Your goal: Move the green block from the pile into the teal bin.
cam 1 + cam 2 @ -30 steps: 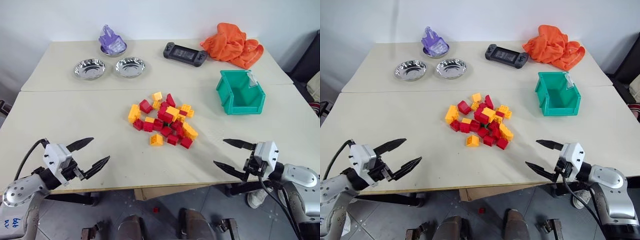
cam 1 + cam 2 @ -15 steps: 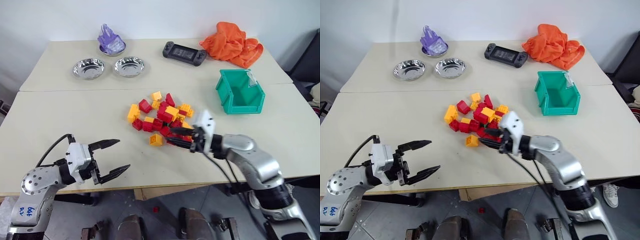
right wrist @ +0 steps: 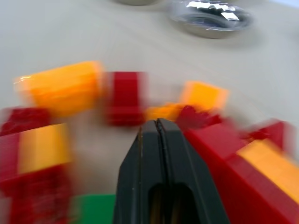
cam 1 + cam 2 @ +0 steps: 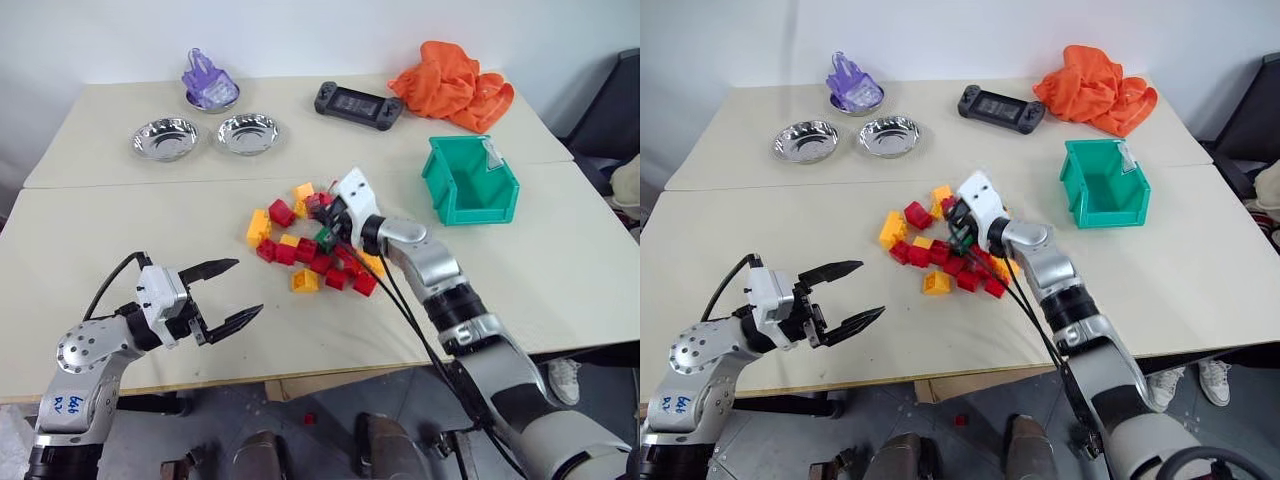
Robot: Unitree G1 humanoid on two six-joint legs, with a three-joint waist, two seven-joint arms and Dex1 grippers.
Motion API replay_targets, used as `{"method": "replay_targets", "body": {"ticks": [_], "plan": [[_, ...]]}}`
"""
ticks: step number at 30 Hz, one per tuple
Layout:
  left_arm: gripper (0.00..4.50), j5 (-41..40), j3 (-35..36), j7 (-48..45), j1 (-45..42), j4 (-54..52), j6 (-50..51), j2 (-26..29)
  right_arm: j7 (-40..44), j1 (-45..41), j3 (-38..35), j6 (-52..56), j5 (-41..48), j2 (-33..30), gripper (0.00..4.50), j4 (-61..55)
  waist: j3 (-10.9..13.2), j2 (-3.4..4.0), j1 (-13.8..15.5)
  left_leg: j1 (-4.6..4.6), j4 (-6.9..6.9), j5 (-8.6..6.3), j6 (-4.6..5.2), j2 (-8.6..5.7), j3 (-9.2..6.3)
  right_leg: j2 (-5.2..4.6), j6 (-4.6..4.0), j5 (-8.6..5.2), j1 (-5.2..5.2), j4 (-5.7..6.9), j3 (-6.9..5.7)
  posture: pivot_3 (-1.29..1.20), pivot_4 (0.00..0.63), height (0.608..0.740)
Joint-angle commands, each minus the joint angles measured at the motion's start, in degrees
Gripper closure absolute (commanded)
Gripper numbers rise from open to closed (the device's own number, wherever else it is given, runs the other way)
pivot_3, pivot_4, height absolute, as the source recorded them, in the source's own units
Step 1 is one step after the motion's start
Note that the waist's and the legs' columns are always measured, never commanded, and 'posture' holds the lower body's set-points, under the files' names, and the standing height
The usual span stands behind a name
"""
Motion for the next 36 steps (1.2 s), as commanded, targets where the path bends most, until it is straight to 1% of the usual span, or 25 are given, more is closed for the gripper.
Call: {"method": "replay_targets", "body": {"ticks": [1,3,5,9,12,15,18,22,23,25,26,29,31,34,36], "plan": [[0.00,-1.08,1.32,0.85,-0.96,0.07,0.62,-0.02,-0.71,-2.84,-2.32,-4.78,-2.17,-1.45,4.47,8.00,0.00,0.00,-0.49,0.00,0.00,0.00,0.00,0.00,0.00,0.00,0.00,0.00,0.00,0.00,0.00,0.00,0.150,0.740],[0.00,-1.29,1.31,1.03,-1.28,0.34,1.04,-0.04,0.56,-3.36,-0.05,-8.61,-5.53,-2.10,4.47,10.30,0.01,0.02,-0.74,0.01,-0.04,0.01,-0.02,0.00,0.00,0.00,0.00,0.00,0.00,-0.01,0.00,0.00,0.150,0.740],[0.00,-1.27,1.01,0.86,-1.51,0.69,1.28,0.05,3.59,-2.56,1.11,-9.83,-6.23,-1.27,4.47,8.84,0.02,0.03,-1.03,0.03,-0.06,0.02,-0.03,0.00,0.01,0.00,0.01,0.00,0.00,-0.01,0.00,0.00,0.150,0.740],[0.00,-1.20,0.65,0.46,-2.00,1.28,1.77,0.07,8.87,1.37,3.63,-9.03,-7.64,-1.23,4.47,1.66,0.02,0.03,-1.80,0.05,-0.14,0.03,-0.06,0.01,-0.01,0.01,0.01,-0.01,0.00,-0.01,0.00,0.00,0.150,0.740],[0.00,-1.29,0.45,-0.20,-2.21,1.70,2.23,0.20,11.58,5.90,3.55,-5.15,-6.74,-3.19,4.47,-7.27,0.01,0.03,-1.95,0.07,-0.17,0.03,-0.06,0.01,-0.01,0.00,0.01,-0.01,0.00,-0.01,0.00,0.00,0.150,0.740],[0.00,-1.20,0.64,-0.57,-2.36,2.18,2.26,0.18,13.32,9.94,2.11,-1.72,-6.10,-6.51,4.47,-15.42,0.02,0.03,-1.56,0.07,-0.17,0.03,-0.06,0.00,-0.02,0.00,0.01,-0.01,0.01,-0.02,0.00,0.00,0.150,0.740],[0.00,-1.19,0.70,-0.76,-2.38,2.45,2.26,0.19,15.18,14.47,-0.75,-0.47,-4.52,-11.67,4.47,-22.68,0.01,0.02,-0.51,0.06,-0.11,0.03,-0.06,0.00,-0.03,-0.01,0.01,-0.01,0.05,-0.08,0.00,0.00,0.150,0.740],[0.00,-1.22,0.72,-1.15,-2.43,2.96,2.01,0.12,18.66,20.86,-6.67,2.09,1.21,-18.10,4.47,-31.52,0.03,0.01,0.85,0.03,-0.06,0.03,-0.05,0.00,-0.02,0.00,0.01,0.00,0.04,-0.09,0.00,0.00,0.150,0.740],[0.00,-1.27,0.87,-1.26,-2.60,3.36,1.88,0.09,19.51,22.72,-8.55,4.17,3.25,-19.73,4.31,-33.88,0.04,0.02,0.98,0.02,-0.07,0.03,-0.05,0.00,-0.01,0.00,0.01,0.00,0.03,-0.11,0.01,0.00,0.150,0.740],[0.00,-0.76,1.61,-1.36,-3.18,5.17,0.37,0.00,21.43,27.85,-13.02,4.42,5.79,-24.00,3.94,-36.63,0.04,0.03,1.16,0.03,-0.07,0.03,-0.05,0.01,0.02,0.00,0.01,0.00,0.01,-0.10,0.01,0.00,0.150,0.740],[0.00,-0.71,1.87,-1.46,-3.28,5.82,-0.06,-0.03,21.86,29.74,-14.45,4.66,6.60,-25.46,3.65,-37.46,0.04,0.03,1.23,0.04,-0.07,0.03,-0.05,0.01,0.01,0.00,0.01,-0.01,0.01,-0.09,0.01,0.00,0.150,0.740],[0.00,-0.60,2.31,-2.59,-3.56,8.16,-1.28,0.37,23.44,36.22,-19.06,2.60,7.86,-29.87,2.68,-37.07,0.03,0.01,1.33,0.04,-0.07,0.02,-0.04,0.00,0.03,0.00,0.01,0.00,0.03,-0.14,0.01,0.00,0.150,0.740],[0.00,-0.83,2.12,-3.49,-3.73,9.09,-1.27,0.66,25.30,40.00,-21.45,3.49,9.43,-32.27,2.04,-36.94,0.04,0.00,1.34,0.06,-0.08,0.02,-0.04,0.00,0.03,0.00,0.01,0.00,0.06,-0.17,0.00,0.00,0.150,0.740],[0.00,-1.09,1.43,-4.86,-3.94,9.58,-0.88,0.90,26.45,42.11,-22.59,4.53,11.32,-33.50,0.99,-38.47,0.04,0.00,1.02,0.07,-0.07,0.02,-0.04,0.00,0.04,0.00,0.02,0.00,0.06,-0.16,0.01,0.00,0.150,0.740],[0.00,-1.20,1.27,-5.36,-4.23,9.89,-0.83,0.74,26.01,41.55,-21.83,7.23,12.23,-33.70,0.34,-40.58,0.04,0.00,0.82,0.12,-0.07,0.02,-0.04,0.01,0.10,0.01,0.02,0.00,0.05,-0.14,0.03,0.00,0.150,0.740]]}}
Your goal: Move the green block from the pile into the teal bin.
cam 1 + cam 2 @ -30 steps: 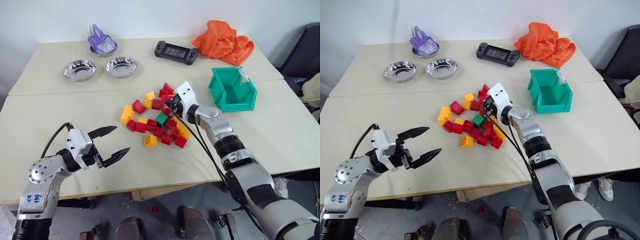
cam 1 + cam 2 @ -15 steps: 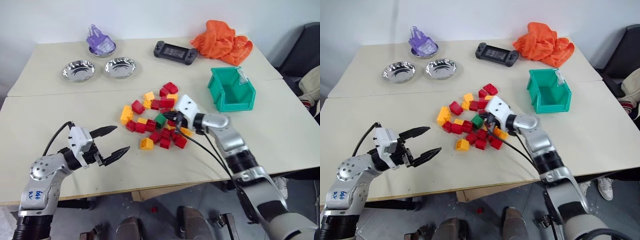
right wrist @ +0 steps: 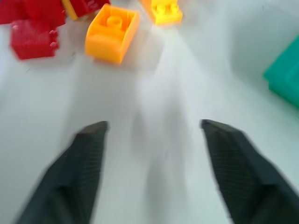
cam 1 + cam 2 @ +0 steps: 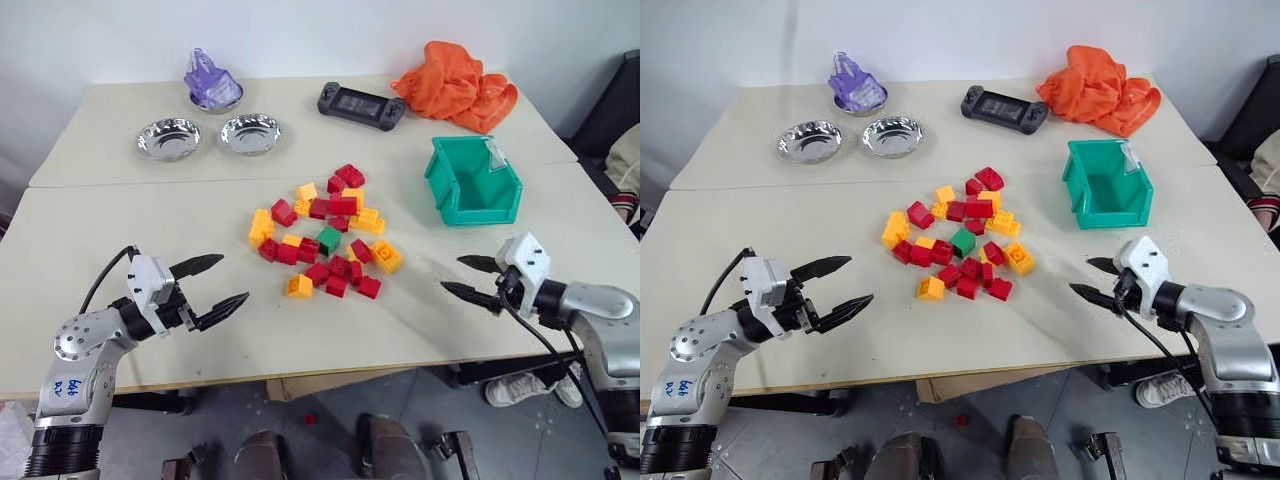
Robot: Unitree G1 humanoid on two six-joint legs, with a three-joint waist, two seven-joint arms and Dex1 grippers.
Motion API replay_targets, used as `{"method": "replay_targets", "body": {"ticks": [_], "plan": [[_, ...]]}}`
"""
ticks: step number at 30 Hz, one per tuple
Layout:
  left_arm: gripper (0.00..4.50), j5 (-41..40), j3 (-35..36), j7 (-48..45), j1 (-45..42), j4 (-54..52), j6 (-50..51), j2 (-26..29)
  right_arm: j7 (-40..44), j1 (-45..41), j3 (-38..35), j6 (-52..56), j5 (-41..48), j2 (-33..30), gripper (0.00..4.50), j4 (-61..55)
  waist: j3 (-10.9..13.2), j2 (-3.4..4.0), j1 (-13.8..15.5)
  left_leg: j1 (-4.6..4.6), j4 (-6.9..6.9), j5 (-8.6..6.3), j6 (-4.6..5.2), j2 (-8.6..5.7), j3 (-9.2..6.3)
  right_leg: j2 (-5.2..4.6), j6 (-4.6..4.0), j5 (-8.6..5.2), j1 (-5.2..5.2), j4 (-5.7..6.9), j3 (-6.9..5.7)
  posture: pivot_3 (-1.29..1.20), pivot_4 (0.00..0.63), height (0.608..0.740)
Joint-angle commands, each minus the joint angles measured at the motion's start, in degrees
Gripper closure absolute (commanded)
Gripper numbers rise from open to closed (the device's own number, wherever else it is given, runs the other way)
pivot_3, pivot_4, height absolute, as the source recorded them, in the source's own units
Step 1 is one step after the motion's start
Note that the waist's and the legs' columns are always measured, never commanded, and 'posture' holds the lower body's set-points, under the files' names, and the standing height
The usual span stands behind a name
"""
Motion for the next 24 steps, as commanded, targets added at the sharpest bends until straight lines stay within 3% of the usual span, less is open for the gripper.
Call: {"method": "replay_targets", "body": {"ticks": [1,6,12,24], "plan": [[0.00,-1.06,0.54,-1.25,-0.52,-0.62,-0.42,0.48,0.30,-1.68,-0.14,3.31,2.74,-1.21,0.02,-6.24,0.00,0.01,-0.02,0.01,0.00,0.00,0.00,0.00,0.00,0.00,0.00,0.00,0.00,0.02,0.00,0.00,0.150,0.740],[0.00,-1.12,-0.92,-2.91,-1.49,-0.97,1.20,0.47,-6.08,-12.06,8.50,16.33,4.30,4.90,0.02,-15.54,0.01,0.02,-0.13,0.00,0.09,0.00,0.00,0.04,0.01,0.01,0.00,0.00,-0.06,0.12,0.05,0.00,0.150,0.740],[0.00,-0.32,-1.90,-2.78,-3.15,0.26,0.97,-0.24,-15.98,-28.64,20.69,29.89,-2.82,14.92,0.02,-7.19,0.01,0.01,0.47,-0.12,0.22,-0.01,0.03,0.03,-0.03,-0.01,-0.02,0.00,-0.08,0.16,0.01,0.00,0.150,0.740],[0.00,0.00,-1.01,0.02,-0.04,-2.46,-0.06,-1.03,-16.89,-42.28,30.65,26.43,-12.20,23.97,0.02,12.25,0.01,0.02,-0.58,-0.20,0.06,-0.01,0.02,0.03,-0.03,0.00,-0.02,-0.01,-0.16,0.10,-0.10,0.00,0.150,0.740]]}}
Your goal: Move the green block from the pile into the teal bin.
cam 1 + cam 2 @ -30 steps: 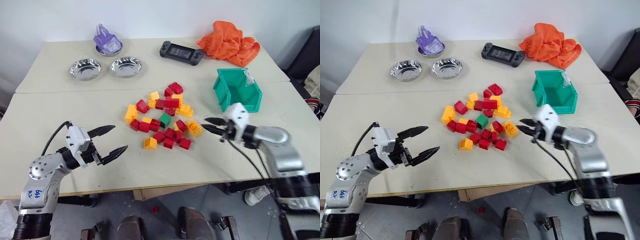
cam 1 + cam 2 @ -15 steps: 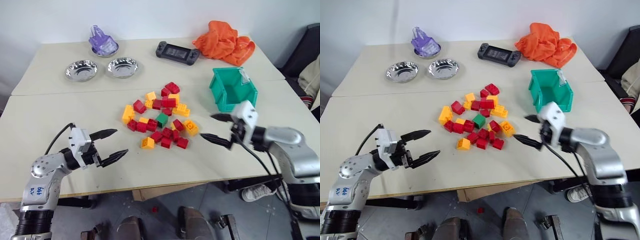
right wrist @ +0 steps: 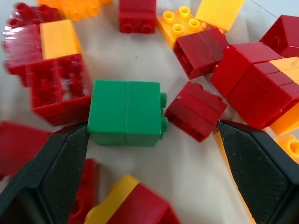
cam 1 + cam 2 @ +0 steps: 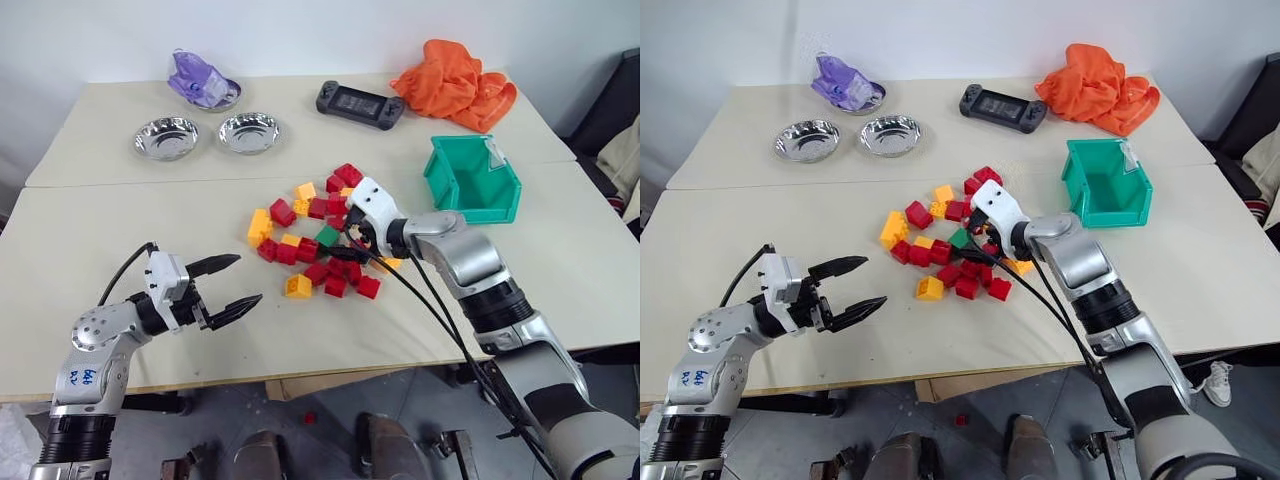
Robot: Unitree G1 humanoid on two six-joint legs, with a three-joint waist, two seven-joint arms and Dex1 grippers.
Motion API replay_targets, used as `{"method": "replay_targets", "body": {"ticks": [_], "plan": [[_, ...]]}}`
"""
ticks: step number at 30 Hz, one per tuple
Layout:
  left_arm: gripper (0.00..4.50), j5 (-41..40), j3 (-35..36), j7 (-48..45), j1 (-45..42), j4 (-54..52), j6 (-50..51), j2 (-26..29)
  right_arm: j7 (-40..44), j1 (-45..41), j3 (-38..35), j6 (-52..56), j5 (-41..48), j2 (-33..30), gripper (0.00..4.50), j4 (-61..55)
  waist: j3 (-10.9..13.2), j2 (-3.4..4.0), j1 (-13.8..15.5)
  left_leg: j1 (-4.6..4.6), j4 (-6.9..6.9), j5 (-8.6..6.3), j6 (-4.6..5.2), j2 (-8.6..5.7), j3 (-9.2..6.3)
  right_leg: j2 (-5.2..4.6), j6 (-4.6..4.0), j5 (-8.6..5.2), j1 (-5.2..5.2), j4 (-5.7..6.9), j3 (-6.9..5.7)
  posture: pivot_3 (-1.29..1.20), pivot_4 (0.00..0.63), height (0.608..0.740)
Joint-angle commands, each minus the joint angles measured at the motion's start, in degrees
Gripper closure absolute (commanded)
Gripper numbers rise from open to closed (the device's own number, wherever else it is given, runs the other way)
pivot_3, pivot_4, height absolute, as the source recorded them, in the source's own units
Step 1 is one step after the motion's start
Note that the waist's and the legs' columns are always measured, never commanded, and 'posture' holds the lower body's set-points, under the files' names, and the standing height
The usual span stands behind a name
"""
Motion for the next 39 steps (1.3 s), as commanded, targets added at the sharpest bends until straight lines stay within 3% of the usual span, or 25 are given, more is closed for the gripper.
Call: {"method": "replay_targets", "body": {"ticks": [1,5,6,8,13,14,19,23,27,32,39], "plan": [[0.00,-0.28,1.47,0.86,1.21,-2.73,-0.77,0.21,1.45,-2.19,0.96,-2.11,-1.57,1.20,0.02,1.31,0.00,0.00,-0.40,0.01,-0.02,0.00,0.00,0.00,0.00,0.00,0.00,0.00,-0.01,0.00,0.00,0.00,0.150,0.740],[0.00,-0.38,1.63,1.28,1.80,-3.24,-0.79,0.41,2.47,-2.28,1.27,-1.96,-2.05,2.70,0.02,2.02,0.00,0.00,-0.66,0.01,-0.02,0.00,0.00,0.00,-0.01,0.00,0.00,0.00,0.01,0.00,-0.01,0.00,0.150,0.740],[0.00,-0.39,1.66,1.35,1.84,-3.29,-0.78,0.43,2.49,-2.23,1.24,-1.99,-2.17,3.13,0.19,2.14,0.00,0.00,-0.78,0.01,-0.02,0.00,0.00,0.00,0.00,0.00,0.00,0.00,0.01,0.00,-0.01,0.00,0.150,0.740],[0.00,-0.37,1.66,1.45,1.68,-3.23,-0.78,0.49,2.38,-2.13,1.10,-2.18,-2.37,3.90,0.62,2.42,0.00,0.00,-0.96,0.01,-0.04,0.00,-0.01,0.00,-0.01,0.00,0.00,0.00,0.00,0.00,-0.01,0.00,0.150,0.740],[0.00,-0.42,1.69,1.56,1.10,-3.09,-0.67,0.64,2.20,-1.71,0.35,-2.97,-3.03,4.49,2.30,2.25,0.00,0.00,-1.08,0.02,-0.07,0.01,-0.01,0.00,0.00,0.00,0.00,0.00,0.00,-0.01,-0.01,0.00,0.150,0.740],[0.00,-0.43,1.63,1.51,0.93,-2.99,-0.69,0.64,2.02,-1.48,-0.03,-3.81,-3.13,4.40,2.43,1.96,0.00,0.00,-1.07,0.02,-0.07,0.01,-0.01,0.00,0.00,0.00,0.00,0.00,0.00,-0.01,-0.01,0.00,0.150,0.740],[0.00,-0.60,0.41,1.29,-0.69,-2.98,-0.54,-0.17,2.43,1.25,-3.80,-10.88,-1.66,2.92,2.43,-2.28,0.00,0.00,-1.00,0.02,-0.08,0.01,-0.01,0.00,0.00,0.00,0.00,0.00,0.00,-0.02,-0.01,0.00,0.150,0.740],[0.00,-1.52,-1.19,3.05,-3.09,-4.68,0.93,-2.49,1.98,5.94,-12.84,-20.99,1.93,0.00,2.43,-8.40,0.01,-0.02,-0.52,0.00,-0.10,0.00,-0.01,-0.02,0.00,-0.01,0.01,0.00,0.01,-0.07,-0.02,0.00,0.150,0.740],[0.00,-4.71,-0.90,8.13,-6.84,-7.19,5.28,-6.61,-3.05,8.85,-24.74,-23.54,5.01,-4.43,2.43,-10.24,0.02,-0.03,0.23,0.00,-0.05,0.00,-0.01,-0.02,-0.02,-0.01,0.04,0.02,0.05,-0.10,-0.02,0.00,0.150,0.740],[0.00,-4.35,-3.13,10.62,-10.91,-6.97,7.04,-10.53,-10.16,8.77,-32.89,-27.86,1.88,-13.48,2.43,0.52,0.01,-0.03,0.64,0.06,-0.02,0.00,-0.01,-0.03,0.00,-0.01,0.04,0.02,0.11,-0.10,0.01,0.00,0.150,0.740],[0.00,-2.44,-5.72,9.35,-15.93,-2.12,5.55,-12.05,-13.50,4.31,-32.70,-36.23,-1.70,-17.05,2.43,21.56,0.02,-0.02,-0.26,0.14,-0.11,0.03,-0.02,-0.02,0.10,0.01,0.04,0.02,0.10,-0.11,0.07,0.00,0.150,0.740]]}}
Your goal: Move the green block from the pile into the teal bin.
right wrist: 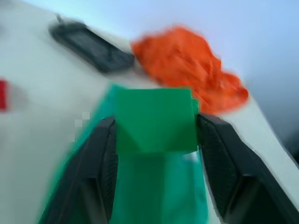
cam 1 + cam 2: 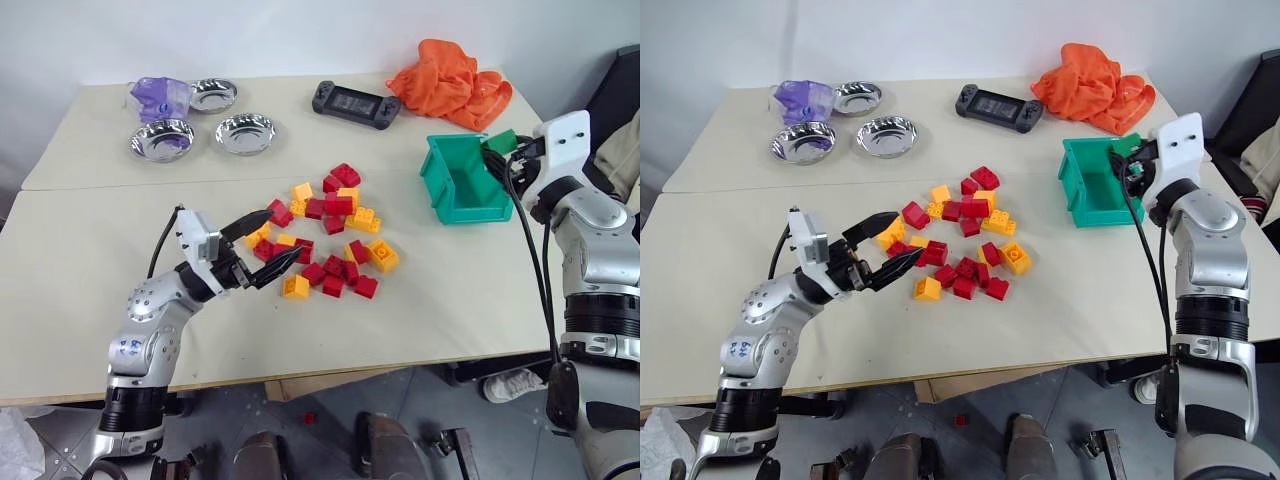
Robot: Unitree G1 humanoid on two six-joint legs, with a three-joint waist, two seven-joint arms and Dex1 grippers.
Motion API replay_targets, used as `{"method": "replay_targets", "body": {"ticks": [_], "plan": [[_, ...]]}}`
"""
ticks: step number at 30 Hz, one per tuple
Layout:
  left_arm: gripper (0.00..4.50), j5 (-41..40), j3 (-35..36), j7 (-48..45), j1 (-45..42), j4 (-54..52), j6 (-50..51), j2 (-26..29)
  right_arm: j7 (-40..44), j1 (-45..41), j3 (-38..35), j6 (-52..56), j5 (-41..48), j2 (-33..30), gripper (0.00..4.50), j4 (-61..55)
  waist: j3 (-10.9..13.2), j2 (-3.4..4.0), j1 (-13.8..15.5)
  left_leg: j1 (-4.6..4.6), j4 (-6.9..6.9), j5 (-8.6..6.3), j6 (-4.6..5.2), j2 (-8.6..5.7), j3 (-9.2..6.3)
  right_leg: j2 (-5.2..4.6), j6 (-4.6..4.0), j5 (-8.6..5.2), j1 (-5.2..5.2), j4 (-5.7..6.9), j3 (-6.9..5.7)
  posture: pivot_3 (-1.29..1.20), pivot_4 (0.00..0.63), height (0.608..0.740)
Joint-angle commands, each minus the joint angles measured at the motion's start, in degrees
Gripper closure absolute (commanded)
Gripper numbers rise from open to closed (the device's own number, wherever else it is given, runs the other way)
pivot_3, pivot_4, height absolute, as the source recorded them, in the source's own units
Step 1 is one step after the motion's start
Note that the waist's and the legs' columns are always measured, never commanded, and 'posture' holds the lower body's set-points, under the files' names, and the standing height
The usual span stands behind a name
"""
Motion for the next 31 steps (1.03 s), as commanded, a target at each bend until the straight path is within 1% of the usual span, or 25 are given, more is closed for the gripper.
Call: {"method": "replay_targets", "body": {"ticks": [1,4,6,7,11,14,17,19,23,25,26,28,29,31], "plan": [[0.00,0.86,-0.66,-1.04,-1.69,1.08,-1.25,-0.04,-0.29,-3.54,0.09,-5.96,-0.73,-1.18,2.43,8.27,0.00,0.00,-0.24,0.00,-0.01,0.00,0.00,0.00,0.00,0.00,0.00,0.00,0.00,-0.01,0.00,0.00,0.150,0.740],[0.00,1.09,-0.54,-1.76,-1.82,1.77,-1.36,0.33,0.33,-5.94,0.16,-12.33,-0.52,-0.73,2.43,14.52,0.02,0.03,-0.75,0.00,-0.08,0.00,0.00,0.00,0.00,0.00,0.00,0.00,-0.01,-0.05,-0.01,0.00,0.150,0.740],[0.00,1.22,-0.17,-2.16,-1.39,1.87,-1.32,0.93,1.76,-7.53,0.81,-13.88,-0.40,-0.48,1.70,18.11,0.02,0.03,-0.96,0.00,-0.11,0.00,0.00,0.00,0.00,0.00,0.00,0.00,-0.01,-0.07,-0.01,0.00,0.150,0.740],[0.00,1.19,0.03,-2.44,-1.11,1.83,-1.38,1.20,2.82,-8.07,1.20,-14.43,-0.39,-0.46,1.46,19.45,0.02,0.04,-0.97,-0.01,-0.11,0.01,0.00,0.00,0.00,0.00,0.01,0.00,-0.01,-0.08,-0.01,0.00,0.150,0.740],[0.00,2.06,1.02,-3.66,0.31,2.81,-2.04,3.45,4.42,-9.34,1.87,-18.40,-0.71,-0.91,0.12,22.39,0.02,0.04,-0.95,0.00,-0.09,0.01,0.00,0.00,0.00,0.00,0.01,0.00,0.00,-0.07,-0.01,0.00,0.150,0.740],[0.00,4.12,2.44,-3.36,1.24,5.42,-4.10,5.40,8.49,-7.88,0.67,-20.75,1.59,-1.17,0.05,20.95,0.03,0.05,-0.76,-0.01,-0.08,0.01,0.00,0.00,-0.01,-0.01,0.01,0.00,0.00,-0.07,-0.01,0.00,0.150,0.740],[0.00,7.44,3.63,-2.58,2.79,7.99,-7.94,7.59,16.26,-2.40,0.38,-22.14,5.21,-1.05,0.05,13.59,0.03,0.05,-0.68,0.00,-0.07,0.01,0.00,0.00,-0.03,0.00,0.01,0.00,0.01,-0.07,-0.02,0.00,0.150,0.740],[0.00,7.78,4.40,-2.79,3.51,8.80,-9.47,8.30,19.04,1.34,0.37,-21.99,7.10,-0.96,0.05,8.66,0.03,0.05,-0.58,-0.01,-0.09,0.01,0.00,0.00,-0.04,0.00,0.02,0.00,0.02,-0.09,-0.03,0.00,0.150,0.740],[0.00,10.11,6.37,-1.53,8.03,7.48,-10.80,11.29,31.28,19.99,0.13,-17.05,19.45,-0.05,0.05,-15.54,0.03,0.06,0.10,-0.02,-0.11,0.00,0.00,0.00,-0.09,-0.01,0.03,0.01,0.02,-0.11,-0.07,0.00,0.150,0.740],[0.00,10.27,6.99,-1.57,10.07,6.43,-11.42,11.97,33.68,27.49,0.94,-11.90,22.93,-1.21,0.05,-24.16,0.04,0.07,0.65,0.00,-0.16,0.00,0.00,0.00,-0.09,0.00,0.03,0.01,0.01,-0.13,-0.07,0.00,0.150,0.740],[0.00,10.16,7.38,-1.60,11.41,5.63,-11.18,12.38,35.04,31.84,1.48,-10.92,23.16,-2.14,0.05,-27.71,0.04,0.06,0.85,-0.02,-0.13,0.00,0.00,0.00,-0.04,0.00,0.03,0.01,0.01,-0.14,-0.05,0.00,0.150,0.740],[0.00,10.08,8.34,-1.49,13.99,4.54,-11.30,12.90,36.25,39.30,1.33,-8.98,24.12,-2.72,0.05,-33.11,0.04,0.06,0.97,-0.02,-0.06,-0.01,0.01,0.00,-0.05,-0.01,0.04,0.02,0.03,-0.14,-0.04,0.00,0.150,0.740],[0.00,10.33,8.67,-1.04,14.89,4.09,-11.39,12.97,35.91,41.57,0.81,-9.45,23.80,-2.34,0.05,-33.57,0.03,0.04,1.06,0.00,-0.05,-0.01,0.01,0.00,-0.06,-0.01,0.04,0.02,0.06,-0.14,-0.04,0.00,0.150,0.740],[0.00,10.39,9.04,-0.15,15.78,3.29,-11.22,12.77,34.28,43.27,0.01,-10.09,23.08,-1.52,0.05,-33.23,0.03,0.04,1.10,0.04,0.03,-0.01,0.02,0.00,-0.07,-0.01,0.04,0.02,0.12,-0.11,-0.04,0.00,0.150,0.740]]}}
